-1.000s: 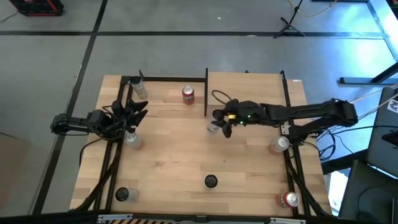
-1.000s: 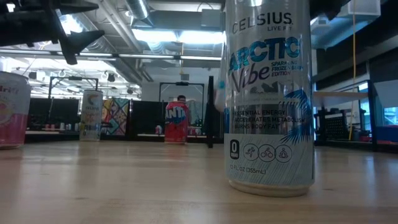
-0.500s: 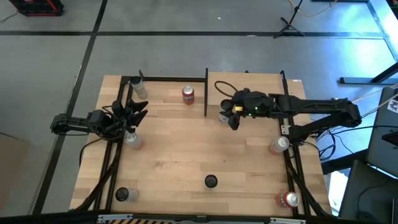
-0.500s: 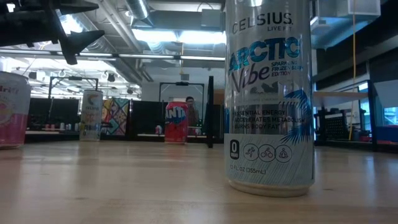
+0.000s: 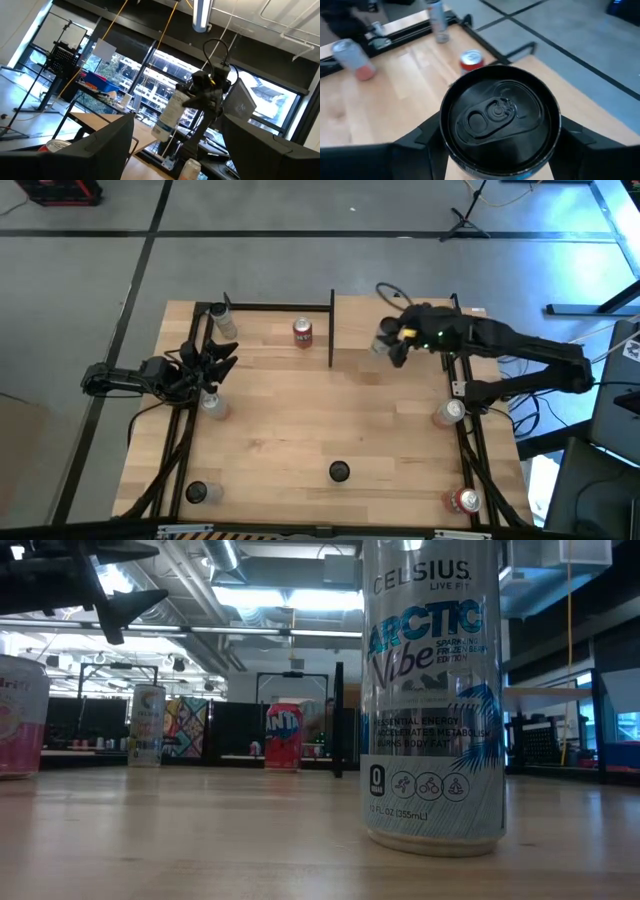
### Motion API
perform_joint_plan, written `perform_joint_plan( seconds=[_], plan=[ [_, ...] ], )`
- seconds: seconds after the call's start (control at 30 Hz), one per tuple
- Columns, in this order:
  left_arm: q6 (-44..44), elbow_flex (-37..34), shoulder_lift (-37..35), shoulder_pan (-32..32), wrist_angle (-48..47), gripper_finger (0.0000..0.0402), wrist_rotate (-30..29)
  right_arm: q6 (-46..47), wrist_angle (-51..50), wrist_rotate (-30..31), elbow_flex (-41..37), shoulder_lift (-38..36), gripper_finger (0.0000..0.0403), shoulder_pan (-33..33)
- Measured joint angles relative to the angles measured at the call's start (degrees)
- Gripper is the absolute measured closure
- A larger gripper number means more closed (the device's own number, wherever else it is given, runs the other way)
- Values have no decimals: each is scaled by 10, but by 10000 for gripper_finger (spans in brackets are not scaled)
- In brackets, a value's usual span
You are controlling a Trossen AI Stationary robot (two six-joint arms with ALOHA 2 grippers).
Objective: Place canned beverage on shelf
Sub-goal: Put the top white blue soda can on the shelf
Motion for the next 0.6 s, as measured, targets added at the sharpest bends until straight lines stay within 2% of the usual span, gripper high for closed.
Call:
perform_joint_plan(
  seconds=[0.27, 0.6],
  plan=[
    [0, 0, 0, 0, 0, 109, -4, -9, -40, 6, 0, -46, 168, -88],
    [0, 0, 0, 0, 0, 109, -18, -51, -78, -10, 0, -53, 168, -218]
  ],
)
